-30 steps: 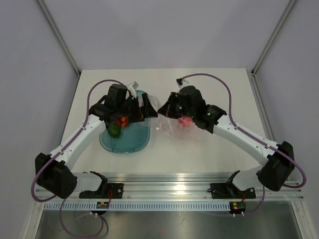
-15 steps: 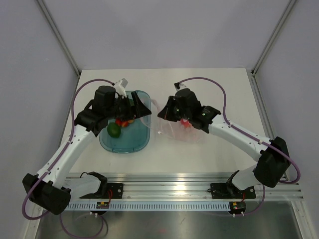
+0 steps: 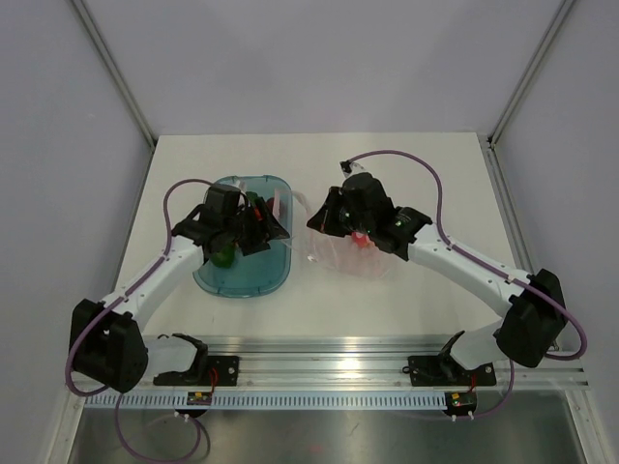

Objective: Place the food in the zip-top bag and seal the zipper
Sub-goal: Adjust the zipper food storage bag at the center of the board.

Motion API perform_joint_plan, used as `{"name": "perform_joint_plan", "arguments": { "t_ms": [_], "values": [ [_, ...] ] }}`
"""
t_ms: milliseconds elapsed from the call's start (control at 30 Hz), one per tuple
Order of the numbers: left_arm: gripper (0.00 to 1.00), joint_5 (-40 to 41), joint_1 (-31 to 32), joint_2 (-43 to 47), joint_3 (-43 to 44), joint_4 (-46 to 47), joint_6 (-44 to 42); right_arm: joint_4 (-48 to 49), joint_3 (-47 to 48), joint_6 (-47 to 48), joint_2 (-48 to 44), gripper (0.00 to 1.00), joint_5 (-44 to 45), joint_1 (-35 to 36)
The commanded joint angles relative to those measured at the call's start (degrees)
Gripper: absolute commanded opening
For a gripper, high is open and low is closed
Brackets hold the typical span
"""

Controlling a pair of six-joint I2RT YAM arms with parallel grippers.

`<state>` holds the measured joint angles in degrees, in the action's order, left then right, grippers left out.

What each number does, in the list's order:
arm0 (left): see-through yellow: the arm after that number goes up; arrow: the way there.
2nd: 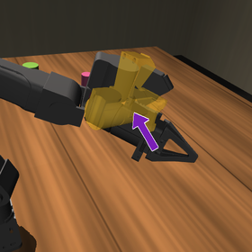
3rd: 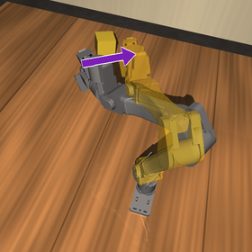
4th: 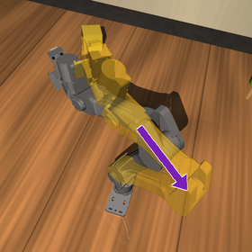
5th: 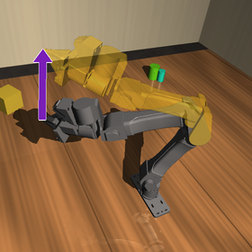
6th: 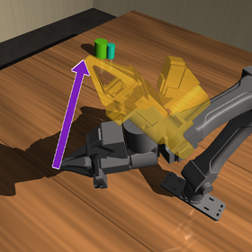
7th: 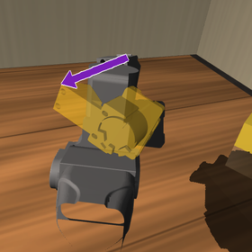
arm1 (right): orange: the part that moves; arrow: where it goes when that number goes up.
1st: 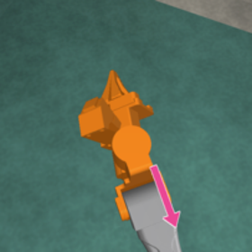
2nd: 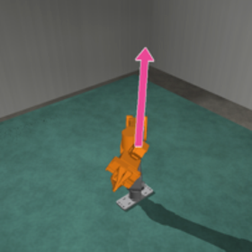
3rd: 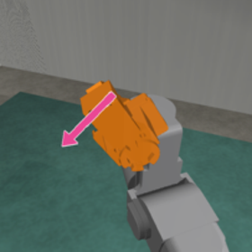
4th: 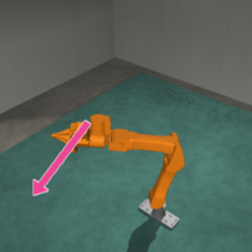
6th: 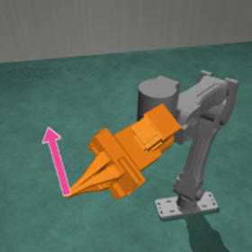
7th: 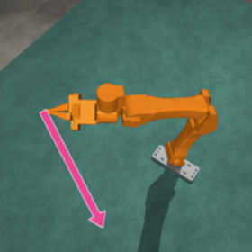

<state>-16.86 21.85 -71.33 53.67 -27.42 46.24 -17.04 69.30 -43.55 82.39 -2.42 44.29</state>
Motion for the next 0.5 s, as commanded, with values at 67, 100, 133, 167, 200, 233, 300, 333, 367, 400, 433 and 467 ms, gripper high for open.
{"name": "perform_joint_plan", "arguments": {
  "t_ms": [67,100,133,167,200,233,300,333,367,400,433,467],
  "values": [
    [0.58,-3.5,1.6,-3.6,-0.1,9.2,2.6,1.0,0.2,0.0,-2.9,0.00,1.9,0.3],
    [0.51,-3.5,1.9,-4.9,1.4,9.1,2.6,0.4,0.2,0.0,-3.0,0.00,2.1,0.3],
    [0.41,-3.7,2.1,-5.4,2.7,9.1,2.5,0.0,0.3,0.1,-3.2,0.00,2.1,0.3],
    [0.23,-3.8,2.3,-5.9,3.7,8.3,2.0,-0.5,0.4,0.9,-3.5,0.00,4.0,0.3],
    [0.12,-3.9,2.3,-6.4,4.9,7.7,1.7,-2.4,1.0,1.4,-3.7,0.00,5.0,0.2],
    [0.04,-4.1,2.4,-7.3,8.3,6.9,1.1,-3.7,1.5,2.1,-4.0,0.00,7.6,-0.1],
    [0.00,-4.2,2.5,-8.3,12.7,3.8,-1.2,-6.7,2.8,4.3,-5.1,0.00,8.5,-2.7],
    [0.00,-4.6,2.5,-9.6,17.2,2.9,-1.9,-7.3,3.1,4.9,-5.6,0.00,7.8,-4.4],
    [0.00,-5.1,2.5,-10.4,20.3,1.2,-3.1,-8.2,3.8,6.1,-6.5,0.00,7.1,-6.2],
    [0.00,-5.6,2.6,-11.3,23.2,0.4,-3.7,-9.0,6.0,6.7,-6.9,0.00,6.3,-9.9],
    [0.00,-6.1,2.7,-12.2,26.2,-0.7,-4.3,-10.1,7.8,7.4,-7.2,0.00,6.1,-11.1],
    [0.00,-6.3,2.9,-14.0,32.9,-3.0,-5.3,-12.1,11.3,9.7,-7.8,0.00,6.5,-11.8]
  ]
}}
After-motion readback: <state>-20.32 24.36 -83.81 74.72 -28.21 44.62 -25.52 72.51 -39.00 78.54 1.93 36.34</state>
